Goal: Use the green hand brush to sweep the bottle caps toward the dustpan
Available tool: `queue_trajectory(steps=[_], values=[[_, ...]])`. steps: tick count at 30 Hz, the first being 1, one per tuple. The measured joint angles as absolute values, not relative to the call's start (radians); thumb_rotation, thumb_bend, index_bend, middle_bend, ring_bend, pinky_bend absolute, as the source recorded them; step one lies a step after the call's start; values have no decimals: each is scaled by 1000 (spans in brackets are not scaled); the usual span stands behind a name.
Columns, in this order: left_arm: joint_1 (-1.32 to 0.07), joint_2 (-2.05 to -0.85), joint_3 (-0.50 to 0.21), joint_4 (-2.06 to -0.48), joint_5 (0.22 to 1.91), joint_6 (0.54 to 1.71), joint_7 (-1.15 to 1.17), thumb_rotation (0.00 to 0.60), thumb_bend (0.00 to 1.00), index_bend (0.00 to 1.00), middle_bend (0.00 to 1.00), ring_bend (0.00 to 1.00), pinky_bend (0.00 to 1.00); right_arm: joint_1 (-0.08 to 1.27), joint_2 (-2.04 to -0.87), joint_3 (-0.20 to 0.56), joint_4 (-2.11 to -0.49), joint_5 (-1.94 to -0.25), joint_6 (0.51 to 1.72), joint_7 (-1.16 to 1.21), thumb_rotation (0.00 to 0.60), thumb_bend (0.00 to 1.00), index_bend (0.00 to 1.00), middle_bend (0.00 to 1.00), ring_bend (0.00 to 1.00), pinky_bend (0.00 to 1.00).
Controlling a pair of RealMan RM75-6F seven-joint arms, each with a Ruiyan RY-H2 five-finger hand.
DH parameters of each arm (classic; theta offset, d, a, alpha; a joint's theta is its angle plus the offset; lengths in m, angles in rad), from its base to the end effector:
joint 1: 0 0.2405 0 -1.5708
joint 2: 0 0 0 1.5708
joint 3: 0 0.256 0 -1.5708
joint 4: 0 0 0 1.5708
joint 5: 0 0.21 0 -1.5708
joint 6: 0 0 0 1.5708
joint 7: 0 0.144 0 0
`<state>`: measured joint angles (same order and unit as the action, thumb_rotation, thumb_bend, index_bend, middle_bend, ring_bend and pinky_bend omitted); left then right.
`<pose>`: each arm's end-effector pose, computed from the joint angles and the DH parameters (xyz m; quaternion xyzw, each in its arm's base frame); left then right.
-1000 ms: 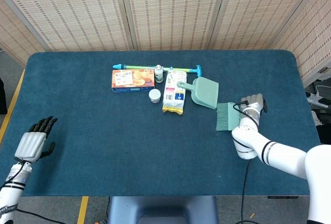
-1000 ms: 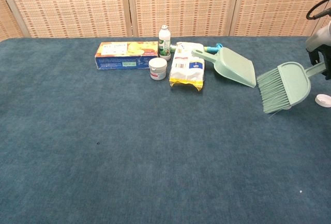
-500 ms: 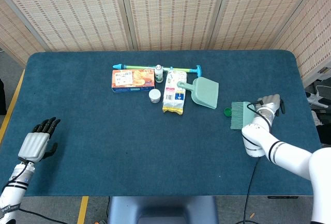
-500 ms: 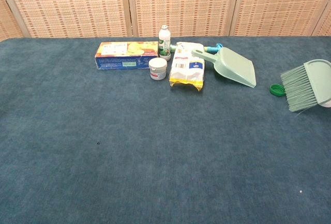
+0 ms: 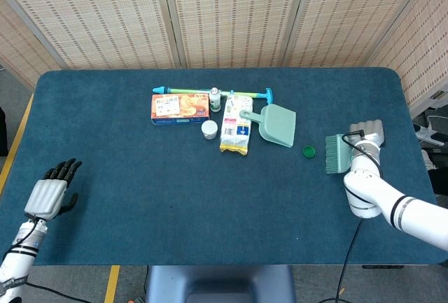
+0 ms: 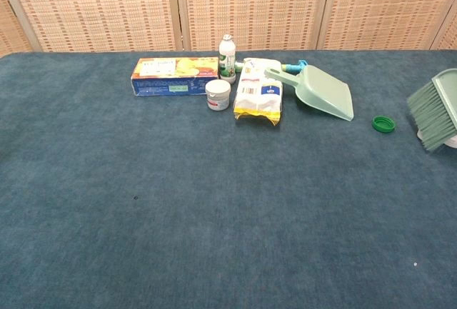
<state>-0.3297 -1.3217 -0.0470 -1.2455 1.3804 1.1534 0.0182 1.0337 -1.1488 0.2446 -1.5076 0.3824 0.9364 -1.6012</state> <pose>-0.3455 0.2669 0.0980 -0.6759 -0.3818 -0.2871 0.5613 -0.2152 -0.4157 0.1325 0.6738 -0.3996 -0.1031 0.6129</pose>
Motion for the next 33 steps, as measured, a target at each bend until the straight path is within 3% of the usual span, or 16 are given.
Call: queue_trajectory(steps=[10,15,23,30,33], values=[[-326,-1313,-45,-1264,1390,1167,18,600,466,0,0,52,175,1010,-898,285,-1929,200,928,-1404,600,398,1000,887,612,521],[-322,-1310,-41,-1266,1399,1177,11,600,466,0,0,52,176,1001,-831,282,-2045,120,845,-1275,600,398,1000,887,612,521],[-323,-1306,-39,-1275,1403,1177,14,600,466,0,0,52,176,1008,-882,215,-1981,39,672,-1105,600,399,1000,887,612,521],[-324,-1306,-43,-1271,1393,1169,12,600,465,0,0,53,176,984,-1034,158,-1772,-83,569,-915,600,404,1000,887,606,519],[-327,-1305,-43,-1271,1392,1162,1,600,466,0,0,53,177,972,-1095,127,-1679,-139,529,-825,600,408,949,842,534,496]])
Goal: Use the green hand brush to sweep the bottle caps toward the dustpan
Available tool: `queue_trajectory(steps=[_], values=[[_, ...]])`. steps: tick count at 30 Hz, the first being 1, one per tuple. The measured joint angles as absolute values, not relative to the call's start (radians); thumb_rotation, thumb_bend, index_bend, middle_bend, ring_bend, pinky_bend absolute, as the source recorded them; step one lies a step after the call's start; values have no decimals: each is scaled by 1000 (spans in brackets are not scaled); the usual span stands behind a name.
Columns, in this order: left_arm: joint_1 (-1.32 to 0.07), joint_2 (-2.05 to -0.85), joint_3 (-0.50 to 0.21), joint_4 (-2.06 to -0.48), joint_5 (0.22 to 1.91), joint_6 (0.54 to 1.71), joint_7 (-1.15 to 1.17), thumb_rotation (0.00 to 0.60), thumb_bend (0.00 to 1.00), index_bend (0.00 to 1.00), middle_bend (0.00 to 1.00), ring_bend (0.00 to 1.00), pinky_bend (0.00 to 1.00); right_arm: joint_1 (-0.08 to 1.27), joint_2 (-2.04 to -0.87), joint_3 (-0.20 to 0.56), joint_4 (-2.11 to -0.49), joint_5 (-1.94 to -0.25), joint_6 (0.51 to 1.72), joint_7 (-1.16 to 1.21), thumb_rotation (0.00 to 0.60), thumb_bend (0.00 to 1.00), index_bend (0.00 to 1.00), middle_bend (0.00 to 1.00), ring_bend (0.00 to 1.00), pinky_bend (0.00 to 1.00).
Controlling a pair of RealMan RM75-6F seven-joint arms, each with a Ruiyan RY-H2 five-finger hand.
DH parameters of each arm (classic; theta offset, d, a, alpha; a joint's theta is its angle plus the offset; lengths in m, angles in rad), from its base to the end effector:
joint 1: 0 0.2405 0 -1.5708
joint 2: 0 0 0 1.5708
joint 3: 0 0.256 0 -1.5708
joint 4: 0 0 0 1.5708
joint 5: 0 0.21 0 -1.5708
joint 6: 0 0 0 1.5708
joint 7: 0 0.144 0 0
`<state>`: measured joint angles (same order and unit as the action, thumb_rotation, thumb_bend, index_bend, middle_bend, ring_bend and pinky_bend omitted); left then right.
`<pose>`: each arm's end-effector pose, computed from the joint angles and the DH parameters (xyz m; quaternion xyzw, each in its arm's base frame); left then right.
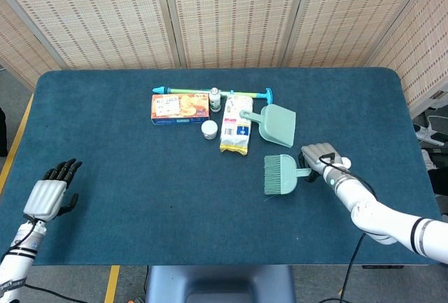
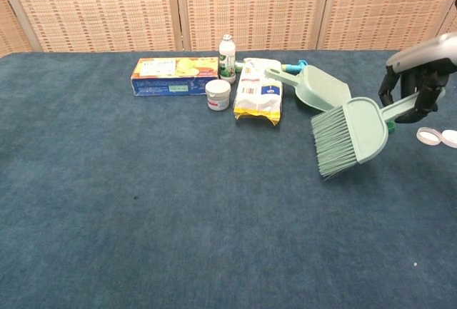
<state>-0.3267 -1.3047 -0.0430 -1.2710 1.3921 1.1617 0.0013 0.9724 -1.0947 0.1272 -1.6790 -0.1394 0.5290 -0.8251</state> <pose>-0.3419 0.2643 0.1004 -0.6756 -0.3859 -0.2955 0.5544 -0.1888 -0.3712 0.0753 0.7444 -0.5015 0.1008 0.4291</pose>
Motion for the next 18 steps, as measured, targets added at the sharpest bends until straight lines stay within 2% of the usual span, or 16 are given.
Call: queue_trajectory(steps=[2,5,10,12,14,16,18], values=[[-329,-1302,-41,-1274,1394,1152,-14,600,467,0,0,53,179,970,-1120,103,-1638,-164,506,-780,600,407,828,705,430,442],[-336,-1296,-36,-1274,1399,1134,-34,600,468,0,0,53,180,973,-1146,71,-1596,-186,460,-714,600,407,689,552,320,361],[-341,-1297,-36,-1265,1396,1124,-41,600,468,0,0,53,181,996,-1186,2,-1531,-237,411,-630,600,407,567,420,243,310],[-342,-1297,-38,-1266,1395,1125,-42,600,468,0,0,53,181,1014,-1190,-28,-1524,-246,403,-606,600,404,456,344,200,291],[-342,-1296,-38,-1265,1394,1124,-44,600,468,0,0,53,181,1033,-1188,-55,-1524,-247,400,-591,600,382,202,219,128,243],[-342,-1295,-38,-1263,1393,1124,-46,600,468,0,0,53,182,1057,-1181,-91,-1531,-245,403,-580,600,347,35,96,57,201],[-341,-1296,-37,-1261,1392,1123,-47,600,468,0,0,53,181,1084,-1171,-132,-1544,-241,412,-573,600,307,0,20,12,187]])
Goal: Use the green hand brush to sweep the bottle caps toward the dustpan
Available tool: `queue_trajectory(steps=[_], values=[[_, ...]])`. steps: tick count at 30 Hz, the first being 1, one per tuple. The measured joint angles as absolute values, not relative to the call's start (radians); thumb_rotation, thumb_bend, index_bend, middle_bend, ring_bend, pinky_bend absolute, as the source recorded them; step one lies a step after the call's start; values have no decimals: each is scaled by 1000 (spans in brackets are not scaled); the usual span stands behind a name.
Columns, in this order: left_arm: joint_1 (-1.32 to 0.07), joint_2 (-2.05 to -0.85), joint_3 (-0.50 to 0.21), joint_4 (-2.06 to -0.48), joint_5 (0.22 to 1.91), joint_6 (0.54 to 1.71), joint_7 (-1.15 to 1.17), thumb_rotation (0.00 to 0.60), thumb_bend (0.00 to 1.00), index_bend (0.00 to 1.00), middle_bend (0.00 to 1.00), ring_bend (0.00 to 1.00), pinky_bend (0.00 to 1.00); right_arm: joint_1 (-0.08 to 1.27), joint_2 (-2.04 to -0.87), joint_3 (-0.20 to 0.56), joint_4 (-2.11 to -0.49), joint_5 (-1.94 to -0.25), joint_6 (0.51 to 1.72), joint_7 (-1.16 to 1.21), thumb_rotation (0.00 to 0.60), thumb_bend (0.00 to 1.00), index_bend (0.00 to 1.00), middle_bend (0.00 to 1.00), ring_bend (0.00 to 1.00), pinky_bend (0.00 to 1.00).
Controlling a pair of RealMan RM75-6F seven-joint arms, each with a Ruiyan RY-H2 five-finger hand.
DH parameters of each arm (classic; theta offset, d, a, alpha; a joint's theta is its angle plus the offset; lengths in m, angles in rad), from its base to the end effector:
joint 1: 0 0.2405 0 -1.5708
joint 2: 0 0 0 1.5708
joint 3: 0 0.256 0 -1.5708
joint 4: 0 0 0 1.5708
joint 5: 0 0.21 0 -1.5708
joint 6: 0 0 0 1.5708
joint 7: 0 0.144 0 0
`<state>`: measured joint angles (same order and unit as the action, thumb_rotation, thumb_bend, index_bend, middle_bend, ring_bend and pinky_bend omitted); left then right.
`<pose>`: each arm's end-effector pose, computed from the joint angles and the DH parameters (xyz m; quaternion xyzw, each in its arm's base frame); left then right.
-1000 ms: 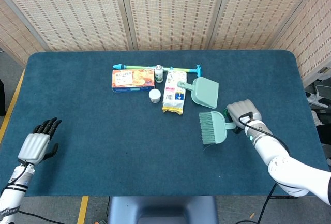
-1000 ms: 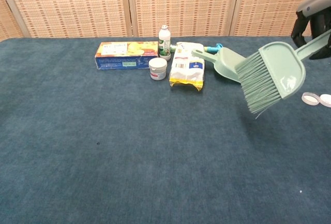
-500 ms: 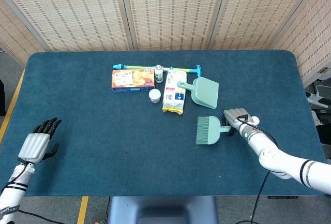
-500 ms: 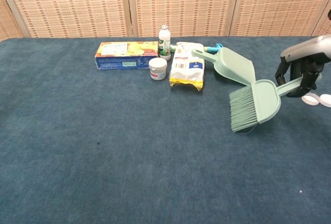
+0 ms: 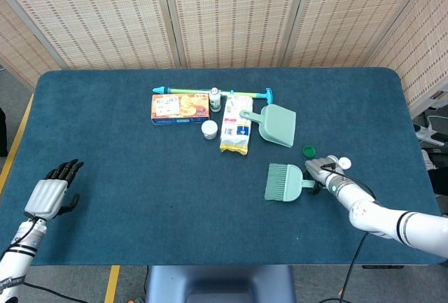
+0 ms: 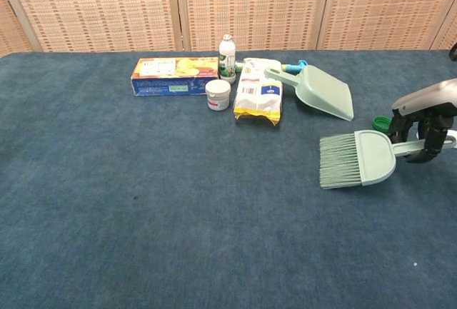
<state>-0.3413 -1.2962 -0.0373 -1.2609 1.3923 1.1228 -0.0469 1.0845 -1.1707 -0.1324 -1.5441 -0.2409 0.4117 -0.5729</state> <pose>-0.3448 0.2679 0.1002 -0.6767 -0.4031 -0.2925 0.5422 -0.2276 -0.3636 0.0532 0.7510 -0.5243 0.0358 0.3999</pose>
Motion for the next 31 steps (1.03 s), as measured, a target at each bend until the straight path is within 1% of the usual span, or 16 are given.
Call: queue_trajectory(steps=[1,5,10,13,15,16,17,20,21,23,24,25,27,28,30,31], values=[[-341,-1296,-37,-1261,1392,1123,-47,600,468,0,0,53,182,1097,-1166,-151,-1551,-239,417,-571,600,276,0,0,0,187],[-343,-1299,-36,-1258,1396,1124,-50,600,466,0,0,54,182,1144,-1152,-223,-1584,-230,471,-578,600,177,0,0,0,186],[-343,-1301,-35,-1258,1398,1126,-49,600,467,0,0,64,183,1184,-1131,-275,-1661,-224,625,-609,600,144,0,0,0,179],[-340,-1299,-36,-1261,1409,1145,-56,600,468,0,0,54,181,1179,-1108,-278,-1729,-263,745,-607,600,142,0,0,0,125],[-337,-1299,-37,-1262,1426,1172,-71,600,469,0,0,39,178,1150,-1097,-277,-1770,-343,848,-594,600,142,0,0,0,43],[-336,-1299,-38,-1261,1437,1187,-81,600,469,0,0,28,174,1130,-1096,-279,-1783,-391,901,-587,600,142,0,0,0,22],[-334,-1301,-38,-1259,1448,1204,-93,600,469,0,0,16,169,1105,-1097,-282,-1793,-446,960,-580,600,142,0,0,0,5],[-327,-1310,-39,-1241,1491,1271,-135,600,467,0,0,0,156,988,-1117,-302,-1802,-666,1196,-559,600,142,0,0,0,0],[-323,-1319,-40,-1223,1510,1306,-149,600,469,0,0,0,152,927,-1134,-310,-1796,-758,1300,-550,600,142,0,0,0,0],[-318,-1329,-43,-1201,1522,1338,-152,600,481,0,0,0,149,818,-1164,-321,-1774,-881,1451,-536,600,142,0,0,0,0],[-313,-1335,-46,-1183,1527,1361,-146,600,487,0,0,0,148,739,-1186,-327,-1752,-945,1542,-524,600,142,0,0,0,0],[-310,-1341,-49,-1171,1529,1375,-137,600,489,0,0,0,147,678,-1203,-329,-1731,-983,1599,-513,600,142,0,0,0,0],[-305,-1360,-60,-1142,1533,1407,-114,600,488,0,0,0,146,543,-1239,-328,-1674,-1037,1699,-473,600,142,0,0,0,0],[-303,-1368,-64,-1130,1534,1418,-109,600,483,0,0,0,145,493,-1250,-325,-1653,-1048,1727,-449,600,143,0,0,0,0],[-301,-1385,-72,-1104,1539,1441,-106,600,472,0,0,0,144,411,-1266,-312,-1616,-1065,1757,-383,600,142,0,0,0,0],[-300,-1392,-74,-1095,1542,1448,-106,600,465,0,0,0,144,391,-1270,-304,-1603,-1073,1755,-357,600,142,0,0,0,0]])
